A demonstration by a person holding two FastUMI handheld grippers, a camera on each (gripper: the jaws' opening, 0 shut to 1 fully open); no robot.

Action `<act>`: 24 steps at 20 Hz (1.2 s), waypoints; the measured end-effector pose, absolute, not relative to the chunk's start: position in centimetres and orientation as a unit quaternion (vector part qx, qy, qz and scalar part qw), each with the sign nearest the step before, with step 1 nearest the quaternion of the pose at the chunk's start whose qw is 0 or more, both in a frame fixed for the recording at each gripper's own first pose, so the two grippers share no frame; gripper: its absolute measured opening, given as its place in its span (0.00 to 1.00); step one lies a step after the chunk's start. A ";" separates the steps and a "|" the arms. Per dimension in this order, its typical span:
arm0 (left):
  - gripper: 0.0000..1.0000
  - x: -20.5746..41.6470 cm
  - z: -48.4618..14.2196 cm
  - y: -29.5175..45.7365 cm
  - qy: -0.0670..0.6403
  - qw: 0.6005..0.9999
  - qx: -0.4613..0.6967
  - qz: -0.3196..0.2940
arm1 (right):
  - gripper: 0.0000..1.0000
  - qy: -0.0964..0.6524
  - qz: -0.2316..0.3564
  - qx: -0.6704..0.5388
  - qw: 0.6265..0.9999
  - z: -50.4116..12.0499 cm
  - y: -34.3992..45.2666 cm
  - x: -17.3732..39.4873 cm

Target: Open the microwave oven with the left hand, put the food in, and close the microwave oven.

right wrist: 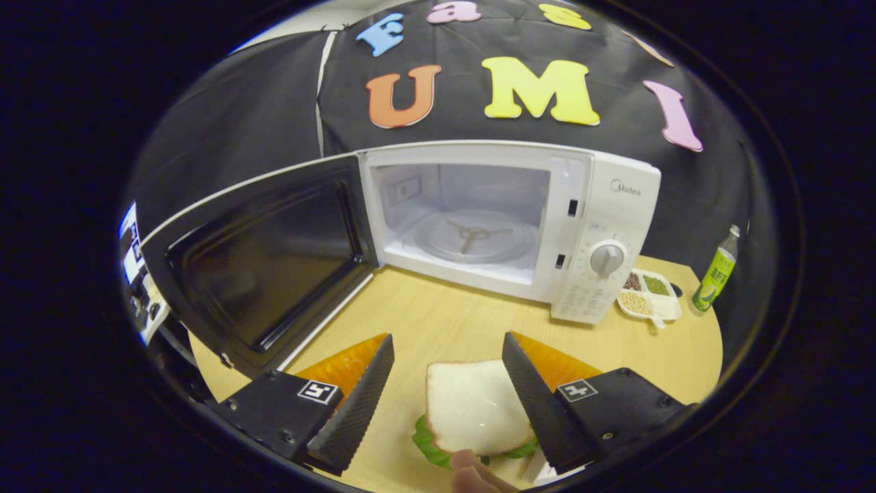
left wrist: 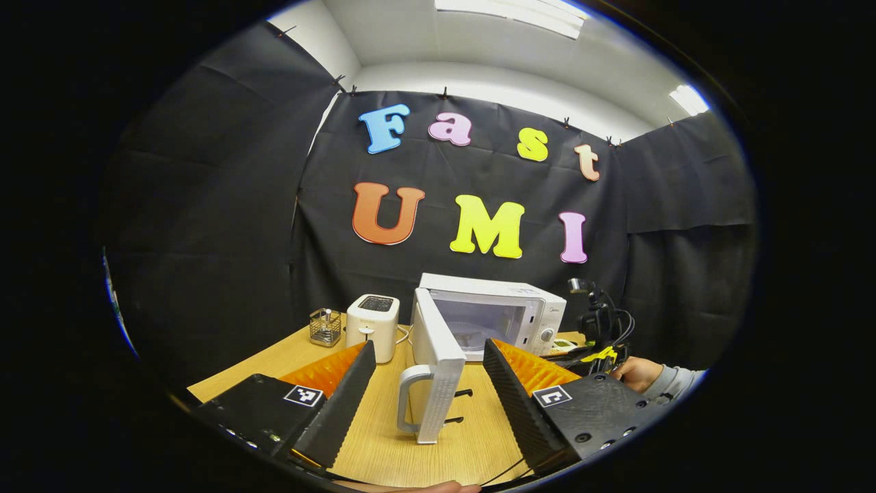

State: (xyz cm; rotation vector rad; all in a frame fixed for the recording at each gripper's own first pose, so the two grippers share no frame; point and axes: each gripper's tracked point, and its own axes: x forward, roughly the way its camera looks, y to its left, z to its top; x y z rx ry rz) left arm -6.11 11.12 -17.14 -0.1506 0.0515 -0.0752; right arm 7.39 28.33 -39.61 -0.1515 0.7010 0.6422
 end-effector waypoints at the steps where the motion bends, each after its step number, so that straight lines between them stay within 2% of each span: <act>1: 0.95 -6.1 -17.1 10.9 0.026 0.996 -0.076 -0.039 | 1.00 0.346 0.310 -0.078 0.882 -40.3 27.8 7.4; 2: 0.95 -6.0 -17.1 10.7 0.026 0.996 -0.075 -0.040 | 0.92 0.352 0.314 -0.079 0.878 -40.9 27.5 7.3; 8: 0.95 -5.6 -17.1 9.7 0.030 0.996 -0.066 -0.047 | 0.92 0.391 0.348 -0.093 0.847 -43.9 27.6 6.0; 9: 0.95 -5.5 -17.2 9.5 0.032 0.996 -0.066 -0.048 | 1.00 0.401 0.341 -0.101 0.844 -44.7 27.3 6.2; 11: 0.95 -5.3 -17.2 9.4 0.033 0.996 -0.063 -0.049 | 1.00 0.426 0.340 -0.107 0.831 -45.7 26.9 5.5; 12: 0.95 -5.3 -17.3 9.3 0.034 0.996 -0.062 -0.049 | 0.92 0.425 0.345 -0.118 0.828 -45.9 27.0 5.7; 13: 0.95 -5.1 -17.4 9.2 0.034 0.996 -0.062 -0.050 | 1.00 0.432 0.348 -0.138 0.821 -46.1 26.9 5.8; 14: 0.95 -4.9 -17.5 9.1 0.037 0.996 -0.063 -0.050 | 0.92 0.438 0.346 -0.153 0.815 -46.4 26.7 5.7; 19: 0.95 -5.1 -17.8 8.7 0.041 0.995 -0.070 -0.053 | 0.92 0.482 0.283 -0.231 0.796 -47.0 26.6 6.2; 20: 0.95 -5.4 -17.7 8.7 0.040 0.995 -0.070 -0.054 | 1.00 0.484 0.271 -0.241 0.796 -47.0 26.7 6.6; 21: 0.95 -5.5 -17.6 8.7 0.038 0.995 -0.070 -0.054 | 0.96 0.488 0.259 -0.244 0.797 -47.4 26.7 6.8; 24: 0.95 -5.8 -17.4 8.8 0.035 0.996 -0.066 -0.054 | 1.00 0.481 0.246 -0.256 0.802 -47.5 26.9 7.9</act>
